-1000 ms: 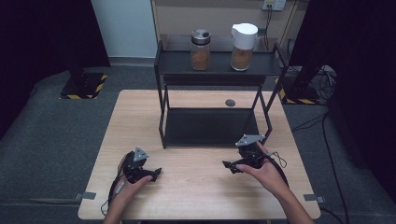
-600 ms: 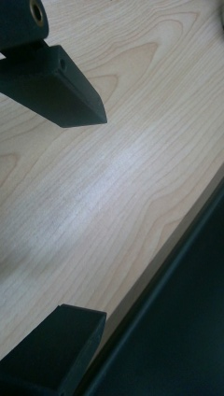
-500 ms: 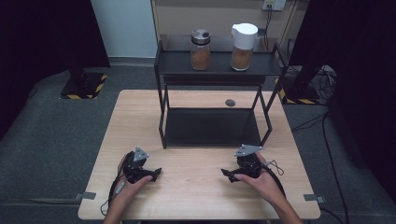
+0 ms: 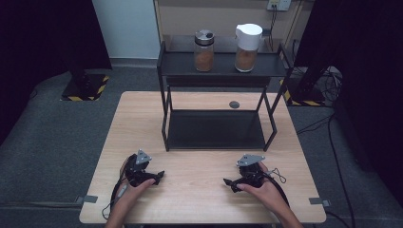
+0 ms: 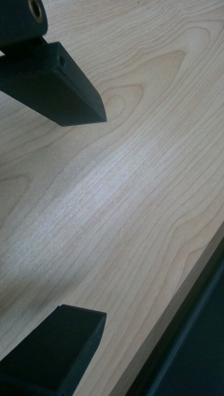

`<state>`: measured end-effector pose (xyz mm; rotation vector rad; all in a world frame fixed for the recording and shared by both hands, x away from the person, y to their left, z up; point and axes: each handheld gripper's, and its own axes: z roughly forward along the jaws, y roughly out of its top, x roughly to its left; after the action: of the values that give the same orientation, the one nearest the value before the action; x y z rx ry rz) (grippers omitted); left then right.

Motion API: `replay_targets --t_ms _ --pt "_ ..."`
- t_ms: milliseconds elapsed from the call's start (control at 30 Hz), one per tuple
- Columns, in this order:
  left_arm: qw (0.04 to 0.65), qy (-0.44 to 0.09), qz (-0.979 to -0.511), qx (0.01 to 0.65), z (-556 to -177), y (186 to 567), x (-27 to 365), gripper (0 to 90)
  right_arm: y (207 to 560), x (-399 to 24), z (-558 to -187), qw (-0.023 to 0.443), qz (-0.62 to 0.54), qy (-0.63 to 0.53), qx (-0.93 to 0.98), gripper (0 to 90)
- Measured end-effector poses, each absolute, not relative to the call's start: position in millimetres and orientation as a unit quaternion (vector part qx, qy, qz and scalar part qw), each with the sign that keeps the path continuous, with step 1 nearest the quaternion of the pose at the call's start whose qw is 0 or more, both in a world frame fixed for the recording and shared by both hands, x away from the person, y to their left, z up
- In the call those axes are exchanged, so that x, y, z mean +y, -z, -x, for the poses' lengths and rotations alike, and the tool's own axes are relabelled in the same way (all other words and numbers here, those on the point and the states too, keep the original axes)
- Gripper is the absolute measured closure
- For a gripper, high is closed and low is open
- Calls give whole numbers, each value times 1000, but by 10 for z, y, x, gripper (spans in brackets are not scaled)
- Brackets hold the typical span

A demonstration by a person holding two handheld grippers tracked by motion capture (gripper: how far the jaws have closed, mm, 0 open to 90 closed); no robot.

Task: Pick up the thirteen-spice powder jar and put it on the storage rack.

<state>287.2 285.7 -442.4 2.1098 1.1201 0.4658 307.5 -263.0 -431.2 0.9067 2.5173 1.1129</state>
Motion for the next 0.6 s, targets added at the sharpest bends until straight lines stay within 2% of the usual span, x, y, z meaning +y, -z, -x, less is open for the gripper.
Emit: replay_targets --t_ms 133,267,600 --pt "347 -180 -813 432 -2871 4425 2856 24 4345 -2616 -3078 118 -309 -380 864 67" --pt "347 -180 -813 432 -2870 4425 2856 25 4398 -2566 -3053 134 -302 -370 868 59" --pt "347 -181 -813 432 -2866 4428 2855 25 4409 -2599 -3071 128 -307 -370 867 32"
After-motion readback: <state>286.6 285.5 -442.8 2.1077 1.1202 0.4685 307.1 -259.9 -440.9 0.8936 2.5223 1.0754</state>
